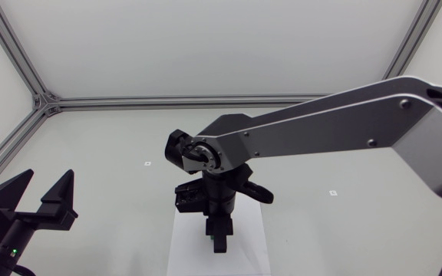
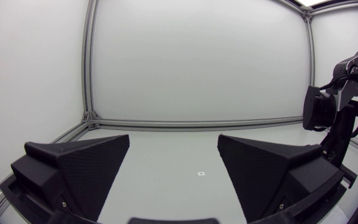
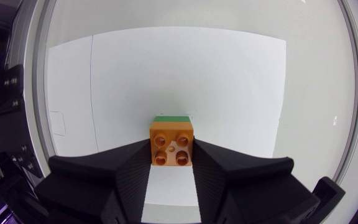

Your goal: Pick up the orange 2x2 brick with the right arm and stack it on top of the green 2x2 brick in the center

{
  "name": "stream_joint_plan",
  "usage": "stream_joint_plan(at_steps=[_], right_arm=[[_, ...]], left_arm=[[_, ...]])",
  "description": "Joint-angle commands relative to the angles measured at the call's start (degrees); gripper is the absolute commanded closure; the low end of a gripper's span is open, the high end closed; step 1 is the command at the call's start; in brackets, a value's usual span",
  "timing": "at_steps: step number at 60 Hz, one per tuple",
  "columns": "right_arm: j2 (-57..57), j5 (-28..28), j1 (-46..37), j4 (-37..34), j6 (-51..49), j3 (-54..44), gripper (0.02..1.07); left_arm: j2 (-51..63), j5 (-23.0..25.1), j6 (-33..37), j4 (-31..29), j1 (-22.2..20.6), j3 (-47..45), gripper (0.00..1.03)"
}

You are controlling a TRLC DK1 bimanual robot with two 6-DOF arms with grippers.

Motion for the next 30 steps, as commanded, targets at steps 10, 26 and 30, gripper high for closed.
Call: stream_joint_plan(at_steps=[10,26,30], right_arm=[[4.5,-0.7,-0.4,-2.6,0.2,-5.2,1.01],[4.1,-0.9,-0.6,-2.4,0.2,-4.8,0.97],[3.7,-0.9,-0.6,-2.4,0.2,-4.7,0.97]], left_arm=[[-0.5,0.2,0.8,-0.8,0.1,-2.3,0.04],[-0.5,0.2,0.8,-0.8,0.1,-2.3,0.04],[-0.5,0.2,0.8,-0.8,0.1,-2.3,0.04]])
